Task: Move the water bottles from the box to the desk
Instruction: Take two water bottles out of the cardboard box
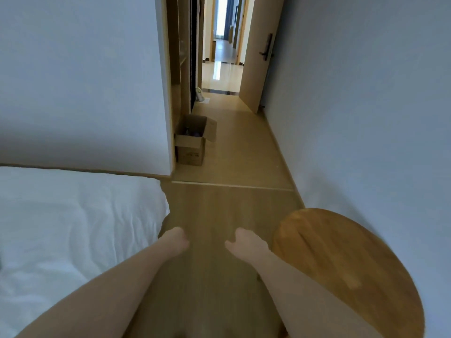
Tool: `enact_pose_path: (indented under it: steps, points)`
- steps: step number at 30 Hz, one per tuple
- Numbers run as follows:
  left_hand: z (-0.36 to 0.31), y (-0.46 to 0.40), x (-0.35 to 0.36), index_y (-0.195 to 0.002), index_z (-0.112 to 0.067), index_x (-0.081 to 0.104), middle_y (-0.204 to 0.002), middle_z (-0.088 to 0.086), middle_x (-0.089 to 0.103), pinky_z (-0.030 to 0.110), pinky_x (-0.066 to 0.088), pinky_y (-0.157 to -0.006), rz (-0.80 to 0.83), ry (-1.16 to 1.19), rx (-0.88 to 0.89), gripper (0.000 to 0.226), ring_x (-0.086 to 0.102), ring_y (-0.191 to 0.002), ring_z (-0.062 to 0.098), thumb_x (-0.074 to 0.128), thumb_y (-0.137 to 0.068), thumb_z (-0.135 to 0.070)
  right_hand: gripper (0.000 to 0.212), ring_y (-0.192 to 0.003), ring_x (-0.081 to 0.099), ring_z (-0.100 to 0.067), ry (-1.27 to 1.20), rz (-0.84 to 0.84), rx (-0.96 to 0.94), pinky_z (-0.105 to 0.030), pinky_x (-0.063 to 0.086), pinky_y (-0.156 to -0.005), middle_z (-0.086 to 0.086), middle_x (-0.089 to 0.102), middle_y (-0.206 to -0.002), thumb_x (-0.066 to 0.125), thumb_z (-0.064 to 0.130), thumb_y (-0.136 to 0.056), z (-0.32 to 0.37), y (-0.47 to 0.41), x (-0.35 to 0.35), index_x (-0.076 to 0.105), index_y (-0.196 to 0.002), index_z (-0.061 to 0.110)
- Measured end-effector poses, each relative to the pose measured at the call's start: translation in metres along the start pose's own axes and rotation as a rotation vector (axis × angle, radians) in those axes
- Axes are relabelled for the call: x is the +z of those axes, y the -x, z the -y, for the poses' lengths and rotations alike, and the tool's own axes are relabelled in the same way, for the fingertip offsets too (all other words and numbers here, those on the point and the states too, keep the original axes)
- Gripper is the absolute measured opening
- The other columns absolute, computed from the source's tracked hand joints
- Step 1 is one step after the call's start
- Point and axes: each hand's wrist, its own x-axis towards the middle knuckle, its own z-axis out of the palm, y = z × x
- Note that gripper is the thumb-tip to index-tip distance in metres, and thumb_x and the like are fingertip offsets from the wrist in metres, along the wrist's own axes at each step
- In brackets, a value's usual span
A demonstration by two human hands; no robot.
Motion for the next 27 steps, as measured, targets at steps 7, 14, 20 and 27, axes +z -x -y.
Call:
enact_pose_path:
  steps: [7, 14, 20, 27]
  points:
    - [-0.04, -0.133, -0.095, -0.117, -0.012, 0.057, -0.111, 0.004, 0.061, 0.028, 0.05, -0.087, 0.029, -0.056, 0.113, 0.026, 0.06, -0.099, 0.018, 0.044, -0.096, -0.017, 0.038, -0.097, 0.061, -0.023, -0.073, -0.012, 0.07, -0.038, 0.051, -0.087, -0.004, 0.06, -0.105, 0.044, 0.045, -0.098, 0.041, -0.14, -0.08, 0.054, -0.112, 0.011]
    - [-0.085, -0.283, -0.148, -0.114, -0.008, 0.059, -0.107, 0.007, 0.063, 0.035, 0.052, -0.09, 0.093, -0.06, 0.123, 0.027, 0.062, -0.1, 0.022, 0.045, -0.093, -0.016, 0.045, -0.107, 0.06, -0.025, -0.074, -0.027, 0.136, -0.036, 0.048, -0.086, -0.006, 0.061, -0.116, 0.045, 0.05, -0.096, 0.035, -0.295, -0.144, 0.053, -0.12, 0.012]
    - [-0.133, -0.422, -0.216, -0.12, -0.005, 0.054, -0.119, 0.011, 0.059, 0.035, 0.049, -0.094, 0.091, -0.118, 0.087, 0.028, 0.058, -0.109, 0.026, 0.045, -0.095, -0.016, 0.044, -0.106, 0.061, -0.025, -0.068, 0.007, 0.125, -0.034, 0.048, -0.086, -0.005, 0.063, -0.115, 0.044, 0.048, -0.097, 0.024, -0.444, -0.218, 0.057, -0.118, 0.011]
    - [-0.184, -0.566, -0.296, -0.123, -0.012, 0.049, -0.113, 0.004, 0.055, 0.033, 0.05, -0.09, 0.049, -0.059, 0.039, 0.03, 0.057, -0.102, 0.02, 0.045, -0.095, -0.019, 0.042, -0.106, 0.06, -0.025, 0.002, 0.023, 0.099, -0.032, 0.044, -0.081, -0.006, 0.062, -0.116, 0.048, 0.047, -0.095, 0.03, -0.587, -0.316, 0.058, -0.117, 0.013]
